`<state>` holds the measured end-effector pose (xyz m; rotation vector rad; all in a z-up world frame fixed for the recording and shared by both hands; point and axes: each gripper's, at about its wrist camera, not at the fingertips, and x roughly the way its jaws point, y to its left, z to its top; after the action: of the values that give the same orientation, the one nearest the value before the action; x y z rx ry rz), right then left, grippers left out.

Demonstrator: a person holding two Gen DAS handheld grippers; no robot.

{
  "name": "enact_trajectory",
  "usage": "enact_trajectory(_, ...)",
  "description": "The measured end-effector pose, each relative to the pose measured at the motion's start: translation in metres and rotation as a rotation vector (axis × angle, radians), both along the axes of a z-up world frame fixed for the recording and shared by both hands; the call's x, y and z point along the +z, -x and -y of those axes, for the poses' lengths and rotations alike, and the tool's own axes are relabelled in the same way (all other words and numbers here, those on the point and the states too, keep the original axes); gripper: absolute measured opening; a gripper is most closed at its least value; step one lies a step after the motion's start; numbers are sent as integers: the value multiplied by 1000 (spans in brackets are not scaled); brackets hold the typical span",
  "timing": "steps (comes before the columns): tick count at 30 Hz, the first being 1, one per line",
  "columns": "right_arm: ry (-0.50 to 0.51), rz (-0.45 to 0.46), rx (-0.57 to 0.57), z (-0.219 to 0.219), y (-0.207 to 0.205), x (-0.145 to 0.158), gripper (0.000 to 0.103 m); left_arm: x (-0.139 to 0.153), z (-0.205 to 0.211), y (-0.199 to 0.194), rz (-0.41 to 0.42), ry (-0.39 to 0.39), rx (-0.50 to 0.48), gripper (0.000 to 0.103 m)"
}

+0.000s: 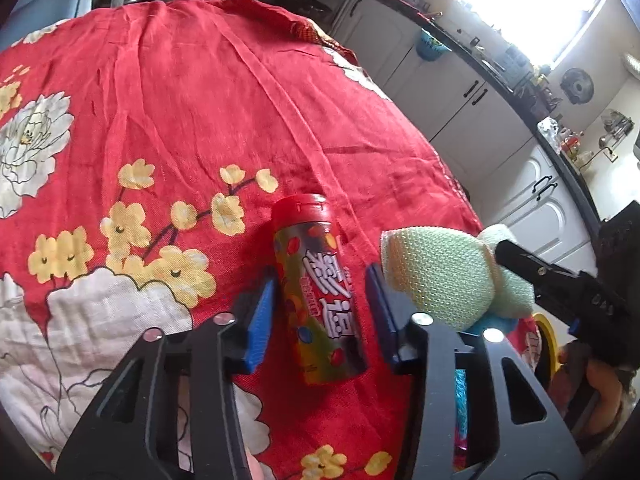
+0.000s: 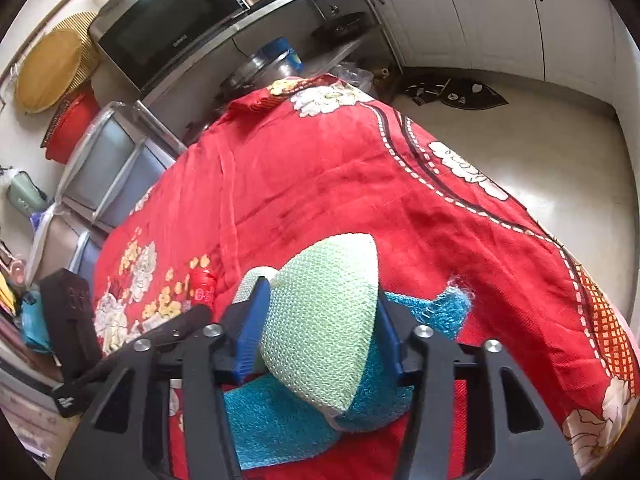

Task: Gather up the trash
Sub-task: 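Grasp the red candy tube with the left tool while the right tool grasps the green knitted cloth, then carry the candy tube and green cloth in both tools over the bin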

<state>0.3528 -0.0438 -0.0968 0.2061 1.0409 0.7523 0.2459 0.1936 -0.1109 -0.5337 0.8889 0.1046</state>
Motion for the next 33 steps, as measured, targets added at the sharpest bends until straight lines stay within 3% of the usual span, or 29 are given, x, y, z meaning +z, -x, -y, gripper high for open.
enact_trajectory(6,-36,77,1,6,13,23,31,0,0,1,1,-19,-3,29)
enact_trajectory(13,-22,187,-9,18,35,48,30,21,10,14,60,-54,-11,28)
enact_trajectory(26,-119,269,-84,60,67,77,29,66,36,42,177,-71,-53,28)
enact_trajectory(33,-89,329,-117,82,83,95,29,83,59,47,219,-79,-107,28)
